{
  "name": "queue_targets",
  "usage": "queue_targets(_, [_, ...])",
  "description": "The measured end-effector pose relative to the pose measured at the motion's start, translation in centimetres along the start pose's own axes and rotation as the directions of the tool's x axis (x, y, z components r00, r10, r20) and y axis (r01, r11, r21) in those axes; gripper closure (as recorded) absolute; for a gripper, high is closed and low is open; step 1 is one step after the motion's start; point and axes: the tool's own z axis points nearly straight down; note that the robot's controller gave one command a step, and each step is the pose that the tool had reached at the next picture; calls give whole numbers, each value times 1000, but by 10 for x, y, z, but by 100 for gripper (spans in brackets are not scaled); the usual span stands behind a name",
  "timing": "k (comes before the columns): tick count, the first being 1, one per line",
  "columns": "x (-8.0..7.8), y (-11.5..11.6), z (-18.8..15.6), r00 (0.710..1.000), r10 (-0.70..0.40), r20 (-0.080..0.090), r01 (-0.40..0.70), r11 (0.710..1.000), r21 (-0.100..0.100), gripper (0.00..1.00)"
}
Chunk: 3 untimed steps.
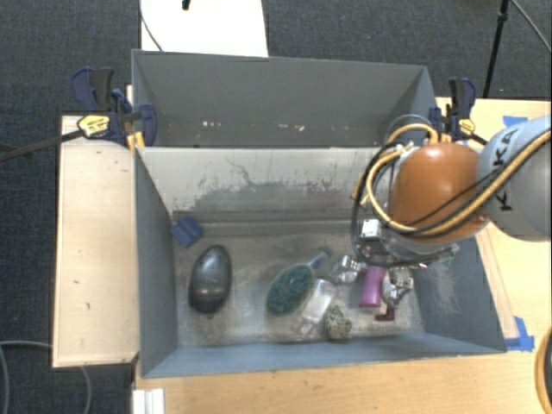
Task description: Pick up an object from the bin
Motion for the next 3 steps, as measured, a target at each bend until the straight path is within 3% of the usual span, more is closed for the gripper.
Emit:
queue_targets(1, [18, -21, 0, 955, -296, 8, 296, 955, 7, 0])
queue_targets(2, [28, -25, -1, 957, -291, -12, 291, 957, 6, 100])
queue_targets(3, [33, -15, -144, 898, -440, 3, 440, 898, 13, 100])
